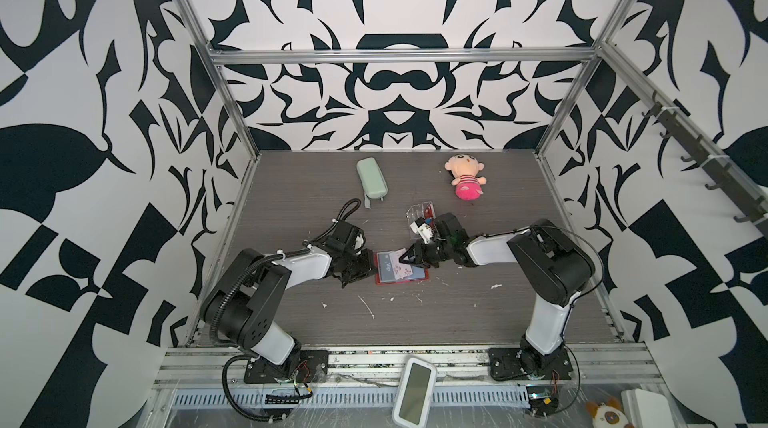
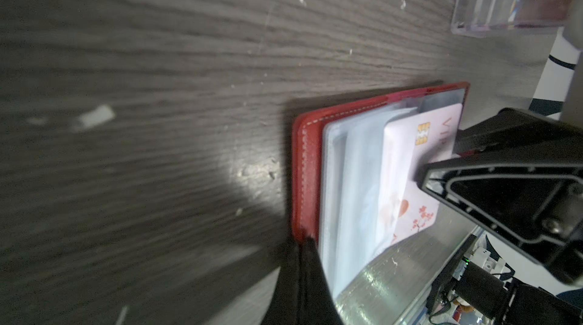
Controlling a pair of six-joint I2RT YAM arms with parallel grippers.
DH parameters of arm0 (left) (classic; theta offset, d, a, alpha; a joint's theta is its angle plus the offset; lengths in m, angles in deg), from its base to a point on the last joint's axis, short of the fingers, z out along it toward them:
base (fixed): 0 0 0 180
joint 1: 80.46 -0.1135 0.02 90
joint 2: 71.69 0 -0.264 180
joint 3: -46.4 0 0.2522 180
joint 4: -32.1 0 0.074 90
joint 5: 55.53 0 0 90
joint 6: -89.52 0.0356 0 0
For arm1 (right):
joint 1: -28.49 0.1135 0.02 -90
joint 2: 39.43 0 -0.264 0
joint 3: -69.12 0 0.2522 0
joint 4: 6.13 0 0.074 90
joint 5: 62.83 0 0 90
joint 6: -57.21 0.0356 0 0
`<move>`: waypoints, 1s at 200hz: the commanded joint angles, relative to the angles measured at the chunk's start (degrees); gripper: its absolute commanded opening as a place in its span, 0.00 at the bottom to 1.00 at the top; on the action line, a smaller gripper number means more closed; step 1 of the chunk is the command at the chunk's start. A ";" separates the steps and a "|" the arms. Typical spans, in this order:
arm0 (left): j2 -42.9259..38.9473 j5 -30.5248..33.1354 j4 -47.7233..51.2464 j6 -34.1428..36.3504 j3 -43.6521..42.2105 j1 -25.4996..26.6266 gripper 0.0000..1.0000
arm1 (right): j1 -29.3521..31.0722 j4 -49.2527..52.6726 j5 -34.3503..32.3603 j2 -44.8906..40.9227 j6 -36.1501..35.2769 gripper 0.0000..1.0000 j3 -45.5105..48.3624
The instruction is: Put the credit cards into the card holder
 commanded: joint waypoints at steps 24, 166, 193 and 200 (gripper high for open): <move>2.08 2.84 4.38 0.15 -2.17 0.23 0.00 | 2.30 20.40 -12.63 -5.85 -8.47 0.37 -5.93; 2.19 2.58 4.55 0.48 -1.90 0.28 0.00 | 10.15 42.39 -36.38 -5.29 -14.98 0.08 -18.03; 2.21 2.52 4.65 0.62 -1.78 0.23 0.00 | 11.21 44.78 -38.46 -2.83 -15.18 0.04 -20.29; 2.26 2.49 4.65 0.57 -1.78 0.24 0.00 | 11.47 45.36 -38.86 -2.37 -15.17 0.04 -20.83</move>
